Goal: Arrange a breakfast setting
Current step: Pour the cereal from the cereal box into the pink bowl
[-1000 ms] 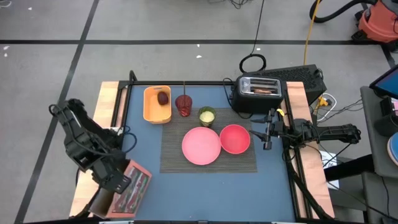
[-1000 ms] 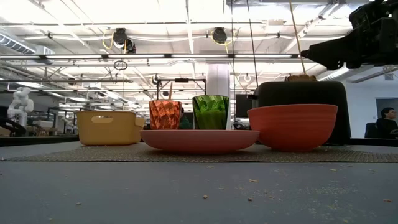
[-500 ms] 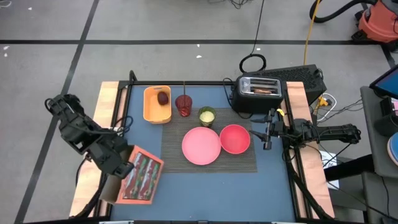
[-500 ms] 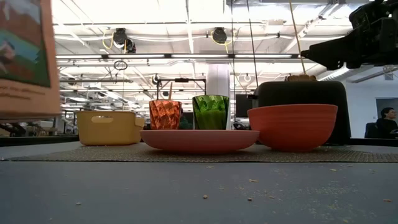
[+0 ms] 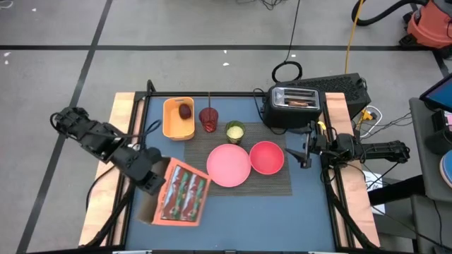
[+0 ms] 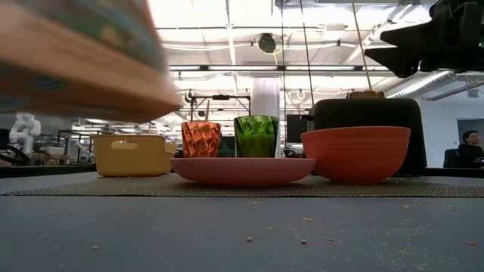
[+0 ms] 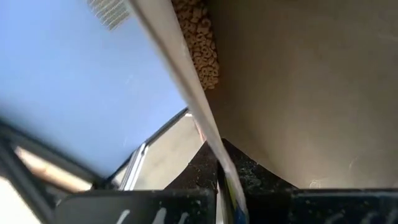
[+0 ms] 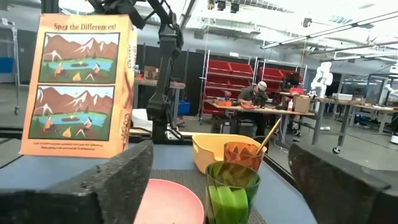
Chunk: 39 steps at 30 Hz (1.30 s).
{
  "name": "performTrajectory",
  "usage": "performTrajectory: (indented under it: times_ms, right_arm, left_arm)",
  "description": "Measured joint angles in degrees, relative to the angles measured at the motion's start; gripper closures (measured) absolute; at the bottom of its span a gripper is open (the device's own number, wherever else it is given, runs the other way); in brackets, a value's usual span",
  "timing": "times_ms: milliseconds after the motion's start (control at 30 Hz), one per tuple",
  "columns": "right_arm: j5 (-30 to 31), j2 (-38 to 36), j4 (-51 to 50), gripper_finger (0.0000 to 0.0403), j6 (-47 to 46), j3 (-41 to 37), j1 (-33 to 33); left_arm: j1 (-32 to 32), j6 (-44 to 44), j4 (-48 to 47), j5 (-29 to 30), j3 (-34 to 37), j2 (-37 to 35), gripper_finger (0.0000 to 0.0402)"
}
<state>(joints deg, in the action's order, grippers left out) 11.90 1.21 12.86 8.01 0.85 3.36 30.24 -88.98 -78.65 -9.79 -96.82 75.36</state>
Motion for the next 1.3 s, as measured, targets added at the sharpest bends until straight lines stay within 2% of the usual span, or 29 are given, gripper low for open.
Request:
performTrajectory:
  times_ms: [233,567,700,800,1033,1300]
  right_arm:
    - [-0.1,0.0,0.0,0.0022,-1.1,0.0,0.0]
    - [-0.4,0.0,-0.1,0.0021,-16.9,0.0,0.0]
    - [-0.6,0.6,4.3,0.0021,-20.1,0.0,0.0]
    - [-3.1,2.4,11.2,0.0021,-22.0,0.6,0.0]
    - [-4.6,12.0,13.0,0.0021,-21.1,6.3,0.0]
    - [-4.6,29.8,17.4,0.0021,-18.1,15.6,0.0]
  left_arm:
    - [-5.1,9.8,3.7,0.8,0.0,0.1,0.0399]
    - [-11.3,25.2,6.9,1.9,0.0,1.2,0.0399]
    - [-12.4,30.7,7.5,1.9,0.0,2.1,0.0399]
    - [-13.3,35.0,8.9,1.6,0.0,2.8,0.0399]
    - [-14.3,41.2,8.9,1.4,0.0,4.4,0.0399]
    - [-14.7,44.8,9.1,1.3,0.0,5.0,0.0399]
